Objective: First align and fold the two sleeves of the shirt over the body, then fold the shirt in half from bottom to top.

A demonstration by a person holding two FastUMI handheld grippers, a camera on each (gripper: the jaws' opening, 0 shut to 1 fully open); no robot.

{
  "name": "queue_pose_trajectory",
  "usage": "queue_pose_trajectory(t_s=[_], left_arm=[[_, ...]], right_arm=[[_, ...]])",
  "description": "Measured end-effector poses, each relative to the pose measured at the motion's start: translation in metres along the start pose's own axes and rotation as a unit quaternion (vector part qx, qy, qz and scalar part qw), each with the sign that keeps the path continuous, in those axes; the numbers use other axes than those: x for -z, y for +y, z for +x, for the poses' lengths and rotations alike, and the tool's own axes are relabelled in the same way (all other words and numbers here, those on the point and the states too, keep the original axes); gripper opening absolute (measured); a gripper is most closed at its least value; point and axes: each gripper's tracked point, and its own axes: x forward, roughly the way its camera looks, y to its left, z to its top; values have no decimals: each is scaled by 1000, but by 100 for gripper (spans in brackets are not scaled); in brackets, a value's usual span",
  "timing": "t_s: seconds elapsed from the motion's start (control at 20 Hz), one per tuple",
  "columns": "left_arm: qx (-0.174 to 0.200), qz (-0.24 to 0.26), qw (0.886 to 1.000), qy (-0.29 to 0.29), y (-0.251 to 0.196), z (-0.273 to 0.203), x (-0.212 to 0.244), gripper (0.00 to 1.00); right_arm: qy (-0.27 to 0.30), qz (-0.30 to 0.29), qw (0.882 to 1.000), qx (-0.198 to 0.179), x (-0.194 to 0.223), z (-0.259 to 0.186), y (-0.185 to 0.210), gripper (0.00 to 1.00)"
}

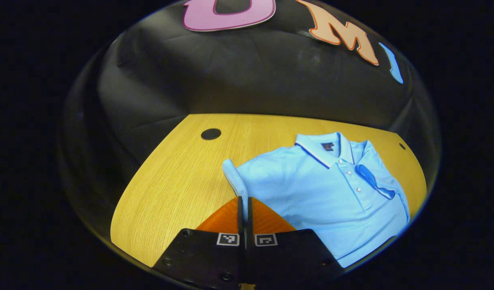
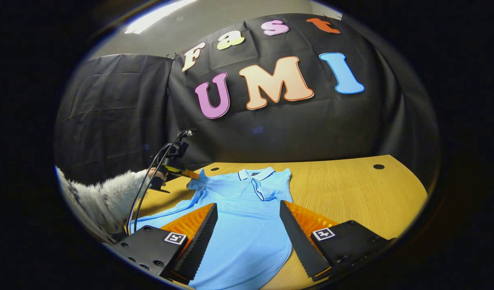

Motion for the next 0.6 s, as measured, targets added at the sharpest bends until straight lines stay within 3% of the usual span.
queue_pose_trajectory(t_s=[0.2,0.6], left_arm=[[30,41,998,-22,-55,0,-29,0],[76,88,993,-10,-145,36,-27,0]], right_arm=[[2,0,1000,-1,0,-1,2,97],[7,-4,1000,0,5,0,6,97]])
